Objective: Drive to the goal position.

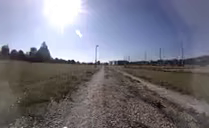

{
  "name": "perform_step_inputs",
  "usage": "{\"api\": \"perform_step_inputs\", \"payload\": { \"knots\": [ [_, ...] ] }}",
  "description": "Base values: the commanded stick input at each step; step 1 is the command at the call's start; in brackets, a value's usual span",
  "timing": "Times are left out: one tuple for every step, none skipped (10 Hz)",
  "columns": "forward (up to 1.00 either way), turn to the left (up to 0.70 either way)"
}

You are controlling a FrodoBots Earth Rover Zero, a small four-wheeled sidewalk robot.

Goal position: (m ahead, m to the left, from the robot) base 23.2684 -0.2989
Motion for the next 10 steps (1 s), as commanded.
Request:
{"api": "perform_step_inputs", "payload": {
  "knots": [
    [0.50, 0.00],
    [0.50, 0.00],
    [0.50, 0.00],
    [0.50, 0.00],
    [0.50, 0.00],
    [0.50, -0.22],
    [0.50, -0.50],
    [0.50, -0.50],
    [0.50, 0.00],
    [0.50, 0.00]
  ]
}}
